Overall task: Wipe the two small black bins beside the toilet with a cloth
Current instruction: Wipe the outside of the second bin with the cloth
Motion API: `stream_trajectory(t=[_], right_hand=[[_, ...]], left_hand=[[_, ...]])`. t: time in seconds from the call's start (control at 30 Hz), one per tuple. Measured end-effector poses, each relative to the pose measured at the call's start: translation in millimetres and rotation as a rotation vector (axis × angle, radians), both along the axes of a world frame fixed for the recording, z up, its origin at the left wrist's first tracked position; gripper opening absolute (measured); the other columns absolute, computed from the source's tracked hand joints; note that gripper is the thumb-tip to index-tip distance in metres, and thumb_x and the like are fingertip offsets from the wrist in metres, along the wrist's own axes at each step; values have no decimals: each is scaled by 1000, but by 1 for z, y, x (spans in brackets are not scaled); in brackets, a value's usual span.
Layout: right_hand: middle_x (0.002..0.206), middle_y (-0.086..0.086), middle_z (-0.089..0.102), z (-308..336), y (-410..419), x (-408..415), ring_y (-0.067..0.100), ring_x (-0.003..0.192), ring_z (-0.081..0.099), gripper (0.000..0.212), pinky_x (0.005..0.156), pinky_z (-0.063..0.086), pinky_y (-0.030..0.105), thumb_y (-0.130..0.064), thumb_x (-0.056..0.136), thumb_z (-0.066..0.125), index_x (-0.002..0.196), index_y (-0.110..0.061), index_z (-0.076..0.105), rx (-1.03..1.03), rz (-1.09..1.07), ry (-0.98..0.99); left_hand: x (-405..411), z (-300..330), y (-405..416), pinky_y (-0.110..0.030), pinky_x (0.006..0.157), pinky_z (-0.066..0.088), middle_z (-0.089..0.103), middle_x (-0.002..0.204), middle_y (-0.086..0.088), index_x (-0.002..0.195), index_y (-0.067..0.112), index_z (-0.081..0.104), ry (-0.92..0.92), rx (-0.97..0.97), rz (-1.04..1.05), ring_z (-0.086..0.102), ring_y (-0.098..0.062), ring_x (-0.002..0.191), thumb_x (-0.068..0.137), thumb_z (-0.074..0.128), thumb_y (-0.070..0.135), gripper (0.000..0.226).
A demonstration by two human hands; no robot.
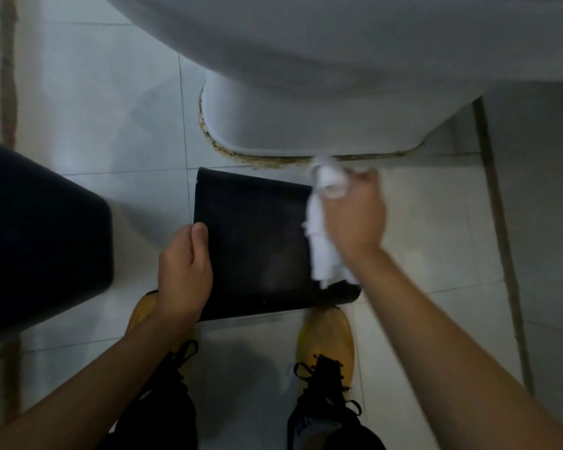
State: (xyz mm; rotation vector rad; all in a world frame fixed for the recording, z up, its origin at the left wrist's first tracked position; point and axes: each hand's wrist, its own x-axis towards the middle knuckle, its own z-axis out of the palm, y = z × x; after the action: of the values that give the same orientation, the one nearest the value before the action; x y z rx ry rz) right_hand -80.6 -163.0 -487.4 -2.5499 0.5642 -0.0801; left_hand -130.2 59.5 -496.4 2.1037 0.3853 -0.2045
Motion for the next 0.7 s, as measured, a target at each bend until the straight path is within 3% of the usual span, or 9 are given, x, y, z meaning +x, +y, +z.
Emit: stream_trajectory(t=[0.1,0.2,0.27,0.33,0.37,0.43,0.53,0.63,0.7], right_hand=[[105,10,53,4,-36,5,29,88,62,24,71,38,26,-29,93,66,105,-8,68,-28,-139,129],[106,8,54,7,-2,-2,27,83,60,17,68,39,23,-23,89,67,101,-12,71,-38,34,71],[104,-2,47,7,29,-13,16,77,52,23,63,31,12,-23,88,69,109,-14,71,63,200,13],[104,-5,44,9,37,-18,12,79,49,32,62,30,9,-25,89,68,120,-15,69,123,300,-1],[104,-2,49,7,31,-14,15,80,53,32,62,35,14,-26,89,69,119,-14,68,107,278,1],[107,8,62,0,2,5,24,87,63,32,69,47,28,-32,89,69,111,-10,68,77,36,64],[104,8,69,-2,-39,30,26,93,68,35,72,48,30,-42,89,66,107,-11,68,95,-263,258],[114,14,62,11,-10,28,33,99,64,31,74,46,32,-36,91,64,108,-10,69,-59,-25,265],[109,9,59,19,36,19,29,93,62,23,66,34,26,-30,91,65,108,-16,71,-7,202,163]], left_hand=[[2,1,-1,-11,48,36,51,69,-8,80,6,53,9,-10,-4,47,-10,58,105,34,31,40],[3,2,-1,-13,48,37,51,69,-9,81,5,53,22,-15,-11,48,-14,60,105,33,31,41],[3,1,0,-14,47,37,51,68,-10,79,4,53,19,-12,-12,48,-16,60,105,34,31,42],[1,1,1,-13,47,36,50,67,-11,78,3,52,15,-9,-3,47,-16,59,105,34,30,43],[0,2,1,-13,46,36,50,67,-10,77,3,52,10,-10,4,46,-15,58,105,35,31,43],[0,2,0,-13,47,37,50,66,-8,77,4,52,2,-13,6,45,-11,57,105,35,31,42],[1,2,0,-13,47,36,48,66,-9,76,3,51,-10,-22,16,43,-12,56,105,36,29,42],[2,2,0,-13,46,36,48,65,-11,75,3,51,-10,-17,4,44,-15,56,105,36,28,41],[2,1,0,-16,47,35,50,67,-14,76,0,51,-10,-9,0,45,-17,57,105,36,27,42]])
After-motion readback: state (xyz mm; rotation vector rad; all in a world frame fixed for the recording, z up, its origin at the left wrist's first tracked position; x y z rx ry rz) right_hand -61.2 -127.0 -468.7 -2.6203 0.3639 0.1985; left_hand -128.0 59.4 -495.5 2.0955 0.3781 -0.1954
